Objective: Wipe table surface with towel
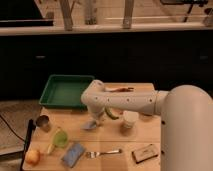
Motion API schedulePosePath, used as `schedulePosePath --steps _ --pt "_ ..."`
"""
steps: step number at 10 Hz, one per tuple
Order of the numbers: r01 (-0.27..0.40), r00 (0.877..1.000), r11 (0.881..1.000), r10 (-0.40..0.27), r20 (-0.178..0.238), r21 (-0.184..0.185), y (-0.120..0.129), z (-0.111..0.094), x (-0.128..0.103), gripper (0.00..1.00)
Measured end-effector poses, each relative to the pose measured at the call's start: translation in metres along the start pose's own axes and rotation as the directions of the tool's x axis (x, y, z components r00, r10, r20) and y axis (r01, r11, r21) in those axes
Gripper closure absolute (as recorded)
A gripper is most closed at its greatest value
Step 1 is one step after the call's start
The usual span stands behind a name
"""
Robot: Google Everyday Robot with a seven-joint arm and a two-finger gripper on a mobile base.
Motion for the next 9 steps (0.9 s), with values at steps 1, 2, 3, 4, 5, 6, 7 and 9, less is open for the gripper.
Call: schedulePosePath --steps 1,2,3,4,5,6,7,9 --pt "0.021 1.0 1.0 -0.021 0.005 -0.012 0.009 0.004 -0.01 1.0" --pt "0.03 0.999 0.999 -0.03 0.011 -0.02 0.017 0.007 -0.015 1.0" --pt "0.026 1.0 0.999 -0.025 0.018 -0.029 0.027 0.011 -0.015 1.0" --pt "0.014 1.0 0.999 -0.013 0.019 -0.034 0.034 0.013 -0.009 1.0" --pt "-0.01 1.0 0.999 0.011 0.017 -0.042 0.044 0.014 0.002 1.0" --pt "-0.043 0.999 0.998 0.043 0.008 -0.044 0.053 0.015 0.017 1.0" --pt "-0.075 0.997 0.996 0.075 0.0 -0.043 0.057 0.014 0.031 1.0" --pt "-0.114 0.993 0.993 0.113 -0.016 -0.036 0.045 0.012 0.052 1.0"
